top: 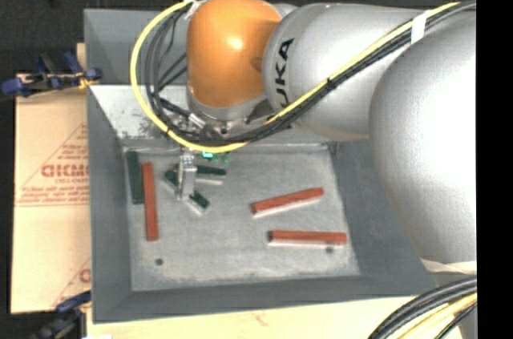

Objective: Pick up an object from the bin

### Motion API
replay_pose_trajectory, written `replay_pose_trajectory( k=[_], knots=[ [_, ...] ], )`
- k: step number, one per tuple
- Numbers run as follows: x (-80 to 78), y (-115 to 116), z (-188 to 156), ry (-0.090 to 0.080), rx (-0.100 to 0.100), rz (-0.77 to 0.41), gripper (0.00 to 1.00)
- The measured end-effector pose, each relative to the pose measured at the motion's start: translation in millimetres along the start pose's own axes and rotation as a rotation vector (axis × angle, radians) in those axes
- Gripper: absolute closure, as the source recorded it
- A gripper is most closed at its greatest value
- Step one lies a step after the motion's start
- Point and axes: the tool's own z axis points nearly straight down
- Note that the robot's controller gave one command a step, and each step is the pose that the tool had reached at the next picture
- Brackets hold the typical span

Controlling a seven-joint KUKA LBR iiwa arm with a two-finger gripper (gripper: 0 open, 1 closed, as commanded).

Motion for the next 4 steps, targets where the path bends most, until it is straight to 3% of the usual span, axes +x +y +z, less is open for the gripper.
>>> replay_pose_trajectory(
  k=[1, 3, 4],
  knots=[
    [-2.0, -1, -5, -0.008, -0.001, 0.003, 0.00],
    [-1.0, -12, 65, -0.008, -0.002, 0.149, 0.00],
    [-27.4, -31, 69, -0.003, -0.001, 0.183, 0.00]
  ],
)
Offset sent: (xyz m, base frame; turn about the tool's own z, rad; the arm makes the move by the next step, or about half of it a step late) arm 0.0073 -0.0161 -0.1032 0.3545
